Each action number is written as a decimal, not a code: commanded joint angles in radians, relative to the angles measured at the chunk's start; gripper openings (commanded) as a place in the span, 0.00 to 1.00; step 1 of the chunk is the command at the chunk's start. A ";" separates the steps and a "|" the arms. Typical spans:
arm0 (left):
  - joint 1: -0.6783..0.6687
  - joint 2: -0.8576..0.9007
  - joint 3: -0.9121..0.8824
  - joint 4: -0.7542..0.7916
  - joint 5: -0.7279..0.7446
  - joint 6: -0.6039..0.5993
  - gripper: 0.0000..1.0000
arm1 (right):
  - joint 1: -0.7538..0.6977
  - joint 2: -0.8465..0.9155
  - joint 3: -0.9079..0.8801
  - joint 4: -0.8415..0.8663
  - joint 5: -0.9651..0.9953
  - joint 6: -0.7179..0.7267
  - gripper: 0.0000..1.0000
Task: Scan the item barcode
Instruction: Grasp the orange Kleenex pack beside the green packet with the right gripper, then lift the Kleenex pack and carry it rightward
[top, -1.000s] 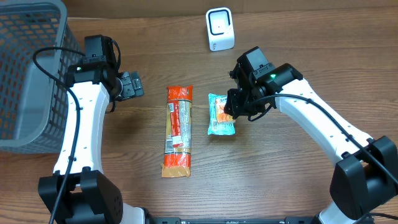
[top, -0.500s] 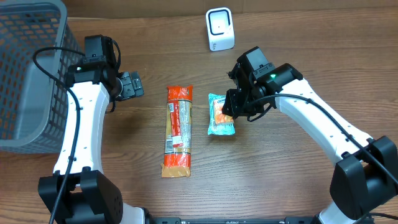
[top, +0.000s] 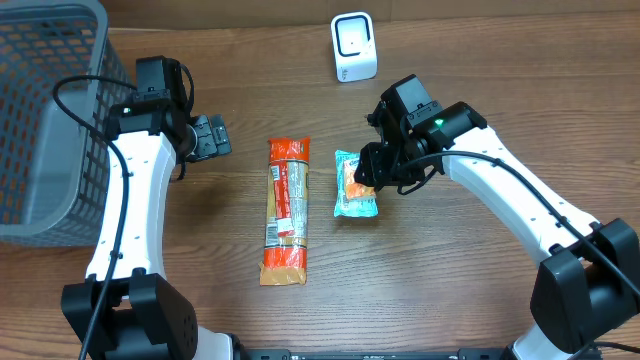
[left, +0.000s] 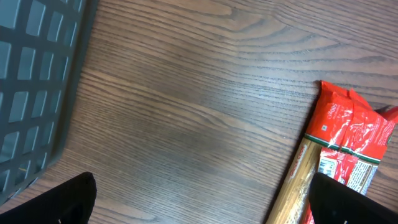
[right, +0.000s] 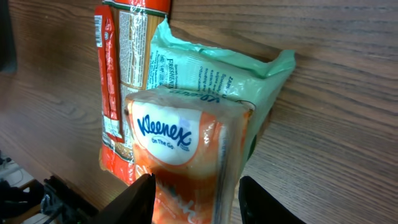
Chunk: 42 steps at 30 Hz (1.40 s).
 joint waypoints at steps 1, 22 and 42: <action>0.003 0.001 -0.007 0.001 -0.005 0.009 1.00 | 0.001 -0.024 -0.005 0.002 0.010 -0.008 0.46; 0.003 0.001 -0.007 0.001 -0.005 0.009 1.00 | -0.042 -0.024 -0.004 0.002 -0.074 -0.053 0.40; 0.004 0.001 -0.007 0.001 -0.005 0.009 1.00 | -0.007 -0.024 -0.082 0.079 -0.059 -0.053 0.04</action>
